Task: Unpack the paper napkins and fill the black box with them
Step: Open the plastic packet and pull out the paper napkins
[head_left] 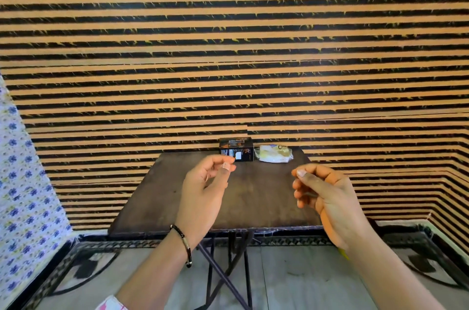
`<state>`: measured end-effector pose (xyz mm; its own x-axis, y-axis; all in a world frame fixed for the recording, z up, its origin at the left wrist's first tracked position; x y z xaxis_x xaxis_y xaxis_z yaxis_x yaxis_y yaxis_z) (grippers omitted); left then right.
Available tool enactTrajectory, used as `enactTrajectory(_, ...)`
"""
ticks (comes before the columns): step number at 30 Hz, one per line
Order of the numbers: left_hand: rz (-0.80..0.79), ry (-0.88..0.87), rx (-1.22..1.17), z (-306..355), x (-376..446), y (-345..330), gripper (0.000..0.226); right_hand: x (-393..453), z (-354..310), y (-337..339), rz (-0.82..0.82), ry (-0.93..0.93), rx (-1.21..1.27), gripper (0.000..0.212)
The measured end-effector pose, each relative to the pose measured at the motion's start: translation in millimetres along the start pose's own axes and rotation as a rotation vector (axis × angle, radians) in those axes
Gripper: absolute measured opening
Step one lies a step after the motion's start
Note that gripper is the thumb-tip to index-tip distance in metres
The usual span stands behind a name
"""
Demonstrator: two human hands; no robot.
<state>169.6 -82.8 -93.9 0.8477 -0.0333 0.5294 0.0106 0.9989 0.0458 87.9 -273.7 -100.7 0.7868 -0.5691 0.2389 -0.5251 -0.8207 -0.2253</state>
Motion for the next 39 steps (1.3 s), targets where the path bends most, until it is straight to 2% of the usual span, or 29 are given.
enactTrajectory(9,-0.059,0.103,-0.052,-83,84,-22,0.022,87,74,-41,0.056,-0.152,0.031,0.018)
enactTrajectory(20,-0.078,0.288,-0.092,-174,144,-74,0.02,168,139,-31,0.166,-0.307,0.023,0.02)
enactTrajectory(31,-0.058,0.371,-0.068,-242,232,-198,0.023,319,185,14,0.205,-0.381,0.01,0.02)
enactTrajectory(39,-0.035,0.496,0.001,-312,271,-275,0.021,418,228,52,0.13,-0.482,-0.031,0.015)
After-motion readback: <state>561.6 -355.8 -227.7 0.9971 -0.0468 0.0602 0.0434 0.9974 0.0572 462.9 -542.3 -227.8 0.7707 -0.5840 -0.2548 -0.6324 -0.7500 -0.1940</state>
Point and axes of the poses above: each hand's wrist, its own x-axis towards the middle knuckle, its own y-axis out of the back of the hand, z = x × y, the point moved 3 cm from there along x, towards the middle knuckle, and after that the axes turned 10 degrees about z, right-handed, at the moved point
